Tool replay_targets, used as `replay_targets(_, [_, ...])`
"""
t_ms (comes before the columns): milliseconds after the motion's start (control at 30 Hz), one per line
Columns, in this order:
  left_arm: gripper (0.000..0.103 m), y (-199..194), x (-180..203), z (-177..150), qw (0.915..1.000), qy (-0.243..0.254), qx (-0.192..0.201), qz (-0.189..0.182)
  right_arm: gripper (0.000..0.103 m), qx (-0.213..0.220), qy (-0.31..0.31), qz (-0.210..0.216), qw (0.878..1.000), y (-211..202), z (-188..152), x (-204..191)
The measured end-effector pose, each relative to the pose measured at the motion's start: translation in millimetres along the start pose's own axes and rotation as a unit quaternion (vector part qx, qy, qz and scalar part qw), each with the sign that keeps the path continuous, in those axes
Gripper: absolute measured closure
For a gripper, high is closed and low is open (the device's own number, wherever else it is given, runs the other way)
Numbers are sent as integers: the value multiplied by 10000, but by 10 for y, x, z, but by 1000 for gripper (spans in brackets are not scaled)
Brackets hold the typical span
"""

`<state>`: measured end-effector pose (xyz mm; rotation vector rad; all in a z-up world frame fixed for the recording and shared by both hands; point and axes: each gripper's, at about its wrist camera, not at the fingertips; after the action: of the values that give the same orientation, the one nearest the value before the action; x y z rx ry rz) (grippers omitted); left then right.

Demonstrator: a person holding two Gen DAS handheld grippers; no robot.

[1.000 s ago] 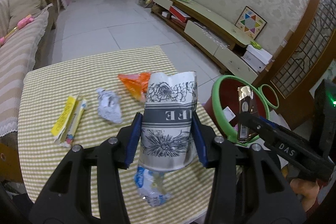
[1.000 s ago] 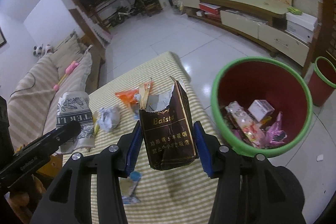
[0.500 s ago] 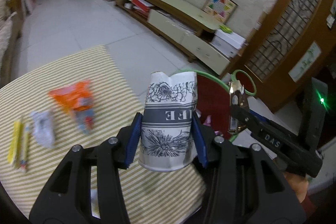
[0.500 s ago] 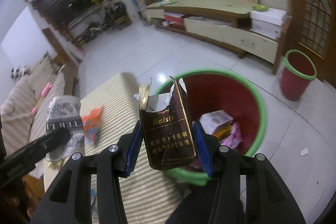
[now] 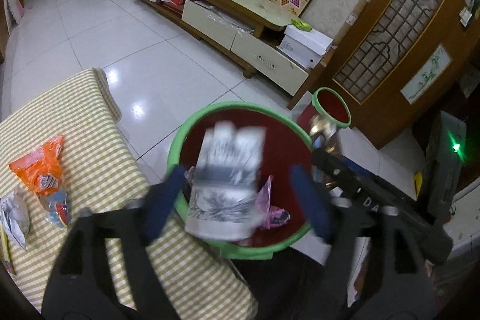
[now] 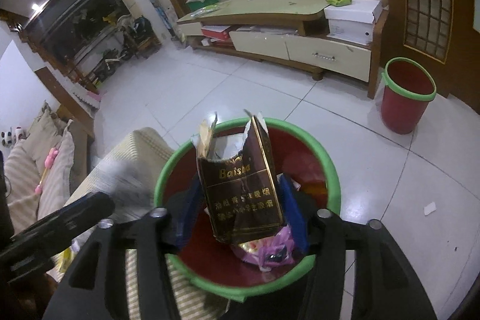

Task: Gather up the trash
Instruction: 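Open both tools to drop the cup and cigarette box into the bin, then grasp the yellow packet with the left tool while the right tool grasps the blue-white bag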

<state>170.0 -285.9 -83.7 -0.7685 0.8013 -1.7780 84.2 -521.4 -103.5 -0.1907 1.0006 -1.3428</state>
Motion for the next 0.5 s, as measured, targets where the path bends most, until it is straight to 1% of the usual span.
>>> replay_targets(67, [26, -20, -48, -26, 10000, -19, 14, 14, 30, 29, 29, -30, 10000, 12, 2, -7])
replay_targets(200, [26, -125, -269, -159, 9997, -110, 6, 238, 31, -23, -18, 24, 10000, 2, -47, -109])
replay_targets(300, [26, -292, -581, -404, 9984, -268, 37, 489, 31, -194, -194, 148, 9995, 49, -140, -289])
replay_targets(400, [26, -460, -1030, -649, 9935, -439, 67, 1046, 30, -425, -375, 368, 9977, 123, -257, -507])
replay_targets(500, [26, -607, -1627, -827, 9835, -718, -4, 1661, 30, -744, -512, 661, 9937, 211, -483, -808])
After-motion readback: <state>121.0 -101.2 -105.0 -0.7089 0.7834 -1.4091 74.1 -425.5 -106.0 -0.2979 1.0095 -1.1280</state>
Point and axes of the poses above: each gripper's, at about its wrist camera, not at the fingertips, and y roughly the way its jaws point, x to its right, z to its top, and after that the axes turned 13 degrees about z, right-handed
